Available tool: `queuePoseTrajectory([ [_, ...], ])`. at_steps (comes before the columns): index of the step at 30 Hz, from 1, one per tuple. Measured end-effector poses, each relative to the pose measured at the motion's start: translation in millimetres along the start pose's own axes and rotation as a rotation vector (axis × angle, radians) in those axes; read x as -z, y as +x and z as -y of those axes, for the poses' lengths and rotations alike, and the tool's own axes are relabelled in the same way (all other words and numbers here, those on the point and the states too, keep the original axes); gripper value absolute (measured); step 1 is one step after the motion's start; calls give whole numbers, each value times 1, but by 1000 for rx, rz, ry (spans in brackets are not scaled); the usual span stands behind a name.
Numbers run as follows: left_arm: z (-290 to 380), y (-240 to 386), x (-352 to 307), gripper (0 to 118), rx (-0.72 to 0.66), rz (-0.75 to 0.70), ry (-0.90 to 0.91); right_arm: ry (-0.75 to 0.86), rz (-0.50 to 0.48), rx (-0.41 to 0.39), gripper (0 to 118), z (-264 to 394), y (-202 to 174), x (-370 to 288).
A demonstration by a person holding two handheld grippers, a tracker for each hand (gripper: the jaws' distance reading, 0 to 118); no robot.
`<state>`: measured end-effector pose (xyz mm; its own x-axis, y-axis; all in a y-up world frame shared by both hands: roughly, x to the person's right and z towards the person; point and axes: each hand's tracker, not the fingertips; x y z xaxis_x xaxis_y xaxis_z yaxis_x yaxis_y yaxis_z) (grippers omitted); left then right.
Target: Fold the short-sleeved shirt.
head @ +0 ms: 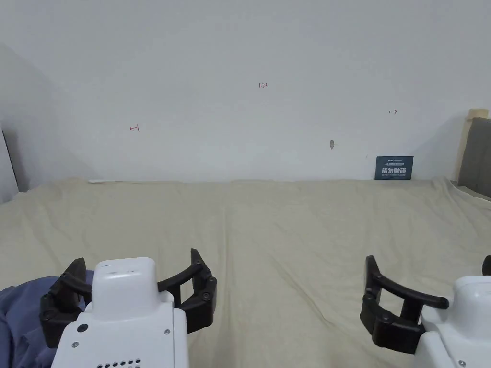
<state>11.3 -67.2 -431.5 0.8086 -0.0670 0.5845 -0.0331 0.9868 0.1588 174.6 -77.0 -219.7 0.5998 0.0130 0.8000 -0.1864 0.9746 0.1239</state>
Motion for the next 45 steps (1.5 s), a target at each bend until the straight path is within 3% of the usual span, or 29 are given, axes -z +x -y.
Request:
queuePoseTrajectory([
  [3,-1,-1,-3,118,-3,-8,15,-17,-24,40,118,-6,6,0],
  [11,-10,-13,1,118,-94,9,-29,-20,-50,48,118,-11,3,-5],
  [19,-12,-6,-1,117,-27,25,-11,-22,-20,33,118,-9,-1,-6],
  [21,-13,-5,-2,109,-25,36,-5,-20,-13,26,118,-9,-1,-6],
  [22,-14,-6,-3,91,-29,58,-6,-21,-12,24,118,-10,-2,-6],
  [23,-16,-6,-4,65,-34,68,-3,-36,-24,32,113,-11,-1,-7],
  [24,-16,-5,-4,29,-31,69,-4,-43,-78,61,85,-12,0,-8],
  [25,-18,-4,-3,0,-29,70,-6,-34,-110,101,0,-14,3,-11],
  [26,-17,-3,-1,0,-24,24,-16,-30,-60,75,0,-14,1,-8],
  [27,-17,-3,-2,0,-17,44,11,-27,34,-1,0,-14,-6,0],
  [29,-18,-7,2,0,-89,129,-53,-77,-71,75,0,-17,0,18],
  [30,-17,-7,5,0,-83,111,-65,-99,-78,87,0,-18,0,24],
  [36,-12,3,3,0,-33,98,-63,-72,-19,30,0,-8,3,-5],
  [45,-17,-20,0,0,-40,90,-89,-97,-65,13,0,-9,-14,5],
])
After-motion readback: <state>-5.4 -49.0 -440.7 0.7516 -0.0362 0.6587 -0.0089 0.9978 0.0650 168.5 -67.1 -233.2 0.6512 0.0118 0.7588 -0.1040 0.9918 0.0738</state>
